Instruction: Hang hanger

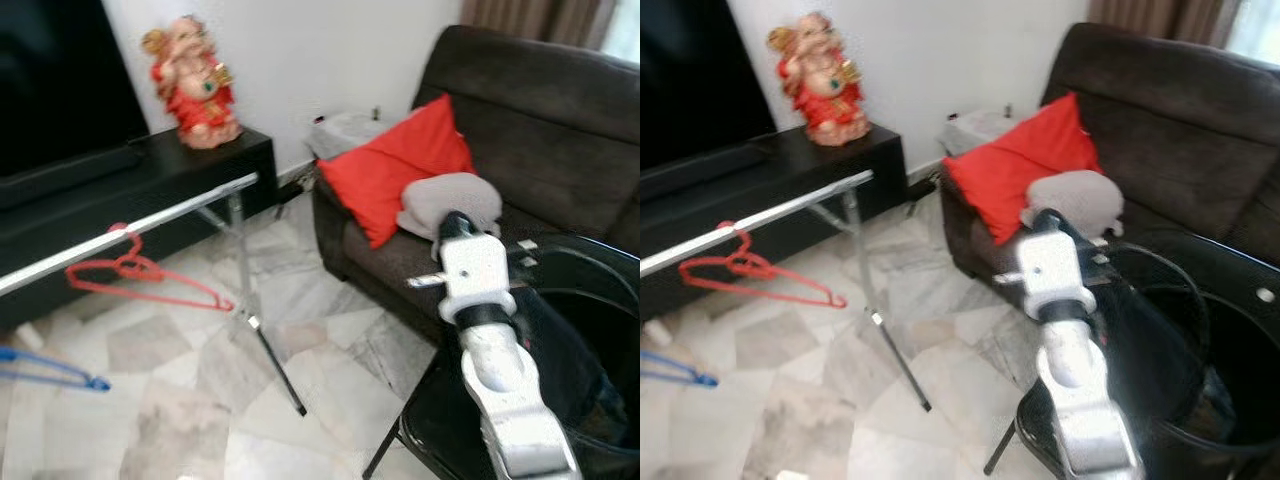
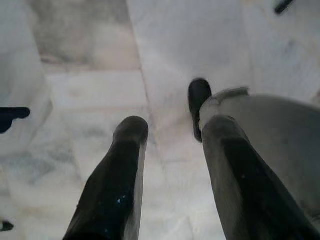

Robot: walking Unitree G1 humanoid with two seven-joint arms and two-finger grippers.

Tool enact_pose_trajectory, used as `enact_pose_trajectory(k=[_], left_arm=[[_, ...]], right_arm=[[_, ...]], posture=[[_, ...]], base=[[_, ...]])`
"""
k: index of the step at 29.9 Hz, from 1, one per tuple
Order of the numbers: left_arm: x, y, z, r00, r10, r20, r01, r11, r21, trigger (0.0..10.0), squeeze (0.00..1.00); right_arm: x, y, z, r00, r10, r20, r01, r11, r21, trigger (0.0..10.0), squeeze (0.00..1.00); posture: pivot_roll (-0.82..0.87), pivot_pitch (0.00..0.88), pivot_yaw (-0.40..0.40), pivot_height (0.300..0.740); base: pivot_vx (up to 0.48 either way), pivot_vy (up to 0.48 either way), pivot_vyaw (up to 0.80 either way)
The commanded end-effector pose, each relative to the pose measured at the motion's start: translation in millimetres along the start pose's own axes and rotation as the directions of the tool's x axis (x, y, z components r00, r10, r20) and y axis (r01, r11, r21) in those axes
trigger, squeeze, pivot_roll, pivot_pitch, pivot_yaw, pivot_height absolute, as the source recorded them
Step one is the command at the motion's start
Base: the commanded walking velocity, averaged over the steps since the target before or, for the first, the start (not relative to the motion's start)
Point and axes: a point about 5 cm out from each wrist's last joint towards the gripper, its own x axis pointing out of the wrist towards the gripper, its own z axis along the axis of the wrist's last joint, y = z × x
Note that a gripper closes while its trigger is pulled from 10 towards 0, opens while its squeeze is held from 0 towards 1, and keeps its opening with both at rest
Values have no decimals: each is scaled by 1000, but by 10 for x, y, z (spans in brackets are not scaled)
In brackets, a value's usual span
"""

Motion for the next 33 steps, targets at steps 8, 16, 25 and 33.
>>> enact_pose_trajectory(k=[8,16,25,33], left_arm=[[-3,-15,-32,1000,1,-12,-1,1000,-5,10000,0],[1,4,-5,1000,8,-8,-8,1000,-8,10000,0],[7,19,28,1000,25,2,-25,999,-21,10000,0],[11,18,49,999,33,7,-33,999,-37,10000,0]], right_arm=[[-9,288,352,936,289,203,-310,947,80,10000,0],[-50,266,-7,962,268,50,-270,916,296,10000,0],[-371,-80,-1280,869,16,-495,214,888,406,10000,0],[-667,57,-1769,755,30,-655,265,900,346,10000,0]], posture=[[1,0,4,740],[7,0,4,740],[17,0,13,740],[49,19,15,740]], base=[[0,0,800],[0,0,552],[0,0,0],[0,0,0]])
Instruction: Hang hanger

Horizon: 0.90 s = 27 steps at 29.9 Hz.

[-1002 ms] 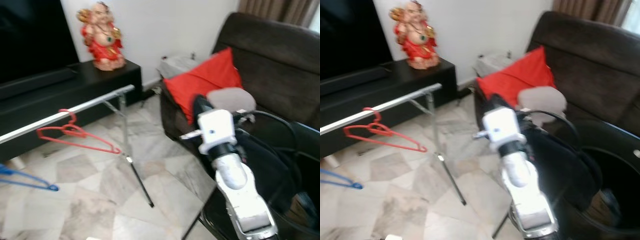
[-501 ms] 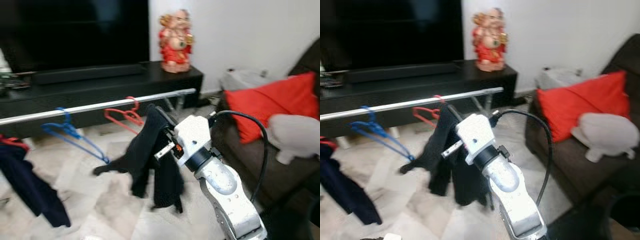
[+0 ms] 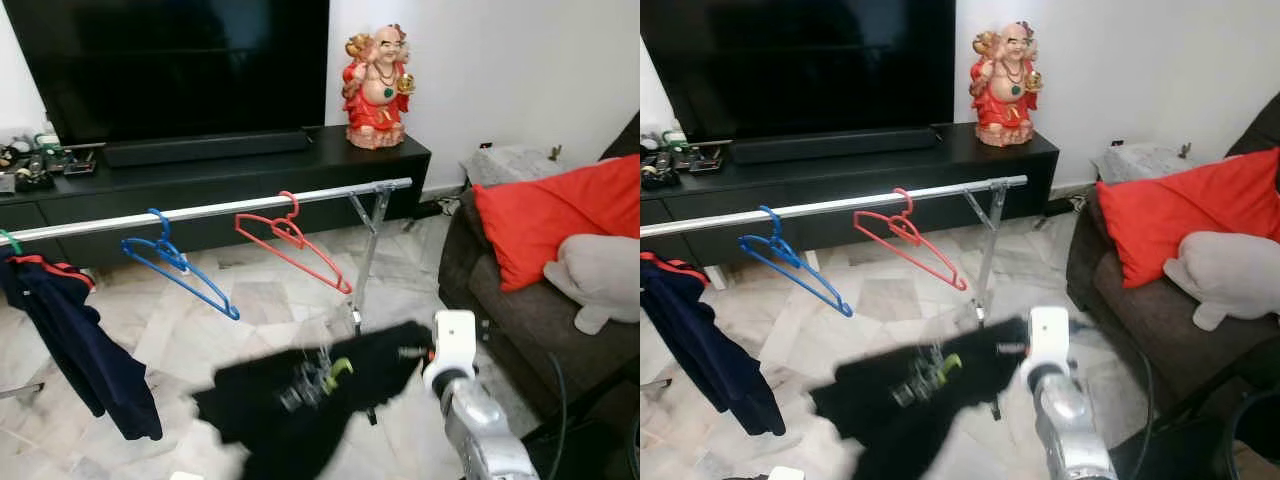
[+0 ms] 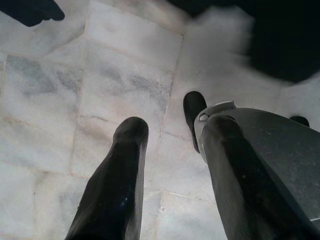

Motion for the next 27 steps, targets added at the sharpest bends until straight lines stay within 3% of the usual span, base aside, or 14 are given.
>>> enact_pose_trajectory(k=[1,8,15,27], left_arm=[[2,14,6,1000,12,-5,-12,1000,-13,10000,0],[1,45,9,1000,30,-5,-30,999,-45,10000,0],[3,43,18,999,32,-4,-32,998,-62,10000,0],[2,38,18,1000,31,5,-30,995,-92,10000,0]], right_arm=[[44,28,168,997,2,77,-2,1000,6,10000,0],[79,117,292,986,21,165,-25,1000,19,10000,0],[93,81,225,986,26,164,-24,1000,-16,10000,0],[100,61,256,979,31,203,-22,999,-45,10000,0]], posture=[[49,19,15,740],[36,38,28,740],[43,47,27,740],[44,48,26,740]], base=[[0,0,0],[0,0,0],[0,0,0],[0,0,800]])
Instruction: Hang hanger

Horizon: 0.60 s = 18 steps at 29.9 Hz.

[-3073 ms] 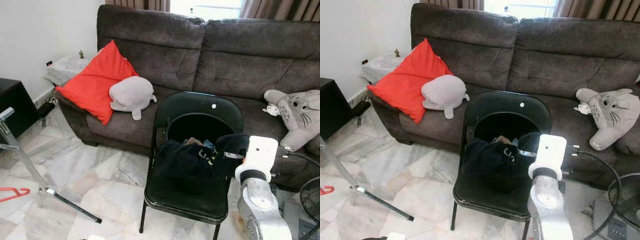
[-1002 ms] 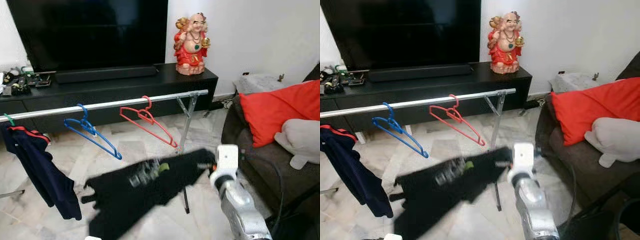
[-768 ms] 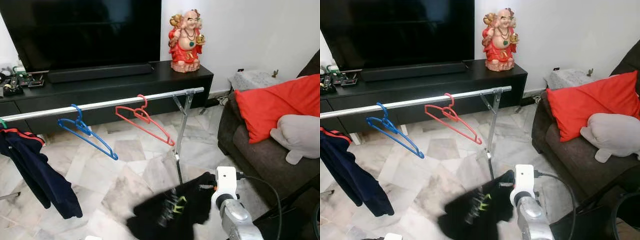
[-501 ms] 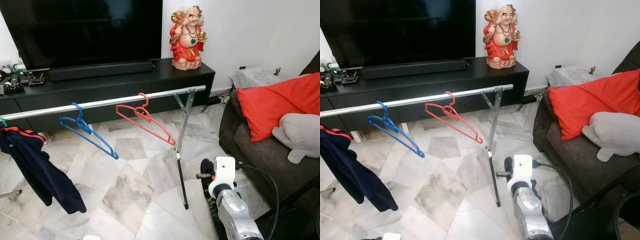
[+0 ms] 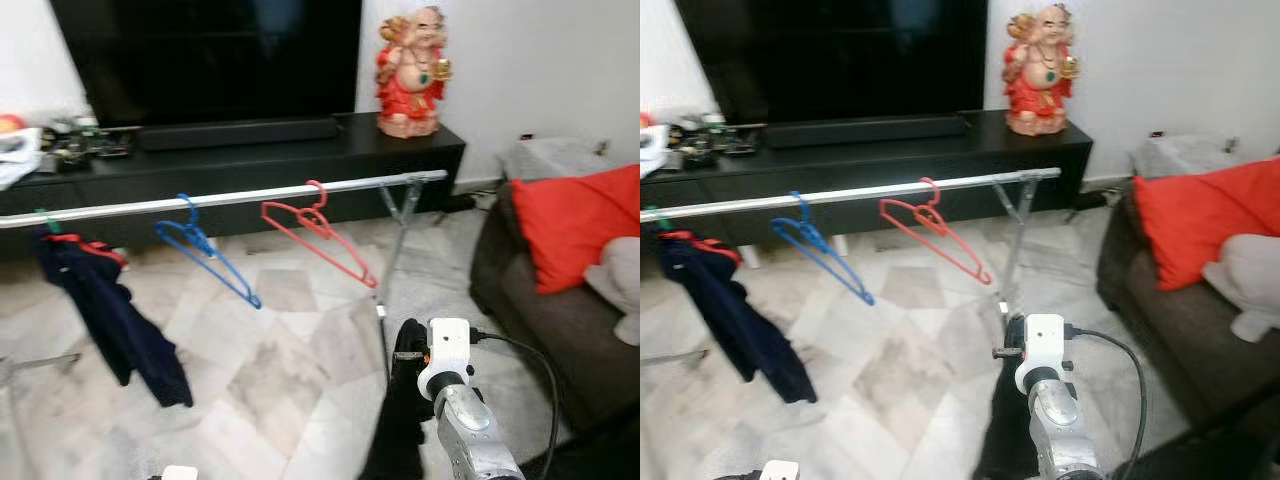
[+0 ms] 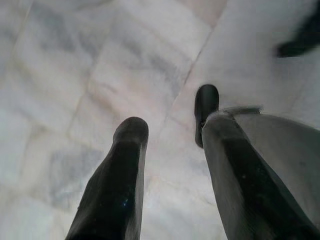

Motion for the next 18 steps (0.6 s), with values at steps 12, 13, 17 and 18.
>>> enact_pose_trajectory(k=[12,13,17,18], left_arm=[[-9,4,-48,1000,-5,-16,5,1000,-27,10000,0],[-9,4,-48,1000,-5,-16,5,1000,-27,10000,0],[-10,-3,-56,1000,-11,-16,11,999,-35,10000,0],[-11,-5,-58,1000,-12,-16,11,999,-35,10000,0]], right_arm=[[35,-4,69,999,-13,44,13,1000,16,10000,0],[35,-4,69,999,-13,44,13,1000,16,10000,0],[30,-7,53,999,-17,40,16,1000,21,10000,0],[29,-5,50,999,-16,40,15,1000,22,10000,0]], posture=[[42,36,20,740],[42,36,20,740],[41,30,16,740],[41,29,16,740]], base=[[0,0,441],[0,0,0],[63,0,0],[251,0,0]])
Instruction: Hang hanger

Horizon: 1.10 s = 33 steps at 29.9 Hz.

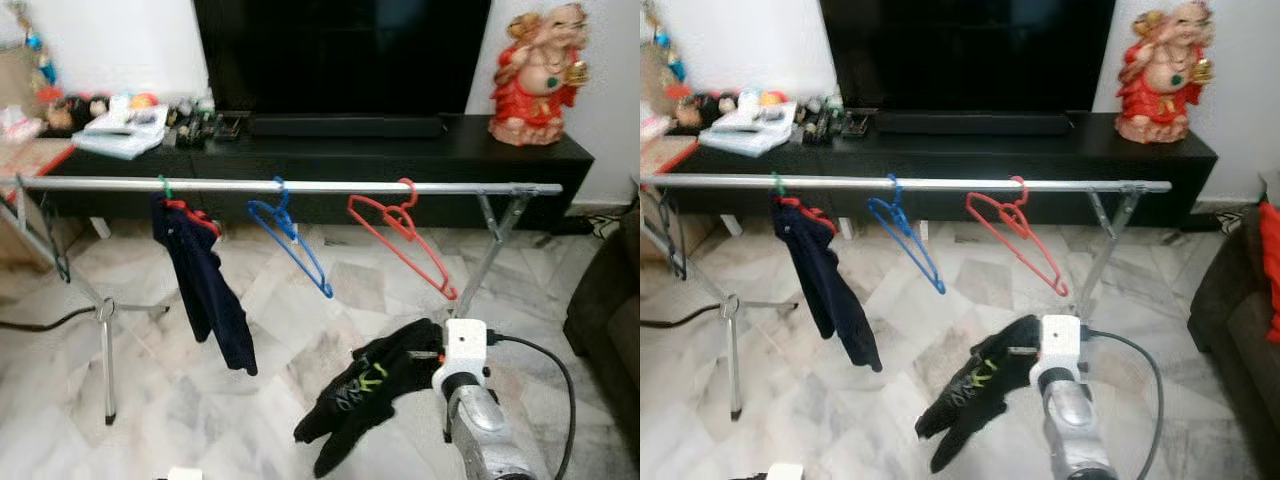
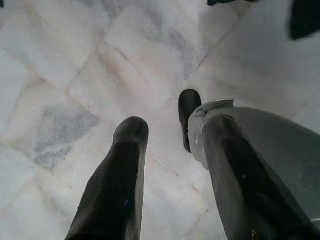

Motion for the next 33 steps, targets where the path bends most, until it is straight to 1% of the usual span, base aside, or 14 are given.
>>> enact_pose_trajectory(k=[1,11,24,29,33], left_arm=[[-2,7,-12,1000,-2,-8,2,1000,-12,10000,0],[-4,-2,-26,1000,-6,-10,5,1000,-17,10000,0],[-8,7,-41,1000,-10,-15,10,1000,-13,10000,0],[-8,2,-42,1000,-12,-15,11,1000,-13,10000,0],[-9,5,-46,1000,-9,-16,9,1000,-15,10000,0]], right_arm=[[8,-15,24,1000,-3,16,3,1000,-5,10000,0],[-19,-11,-45,1000,4,-4,-4,1000,-18,10000,0],[-30,54,-61,999,32,8,-32,999,-23,10000,0],[-33,57,-67,999,39,5,-39,999,-28,10000,0],[-42,91,-103,998,60,-9,-60,998,-35,10000,0]], posture=[[43,27,15,740],[42,11,13,740],[39,0,18,740],[43,0,15,740],[41,0,15,740]], base=[[277,0,0],[282,0,0],[282,0,0],[283,0,0],[280,0,0]])
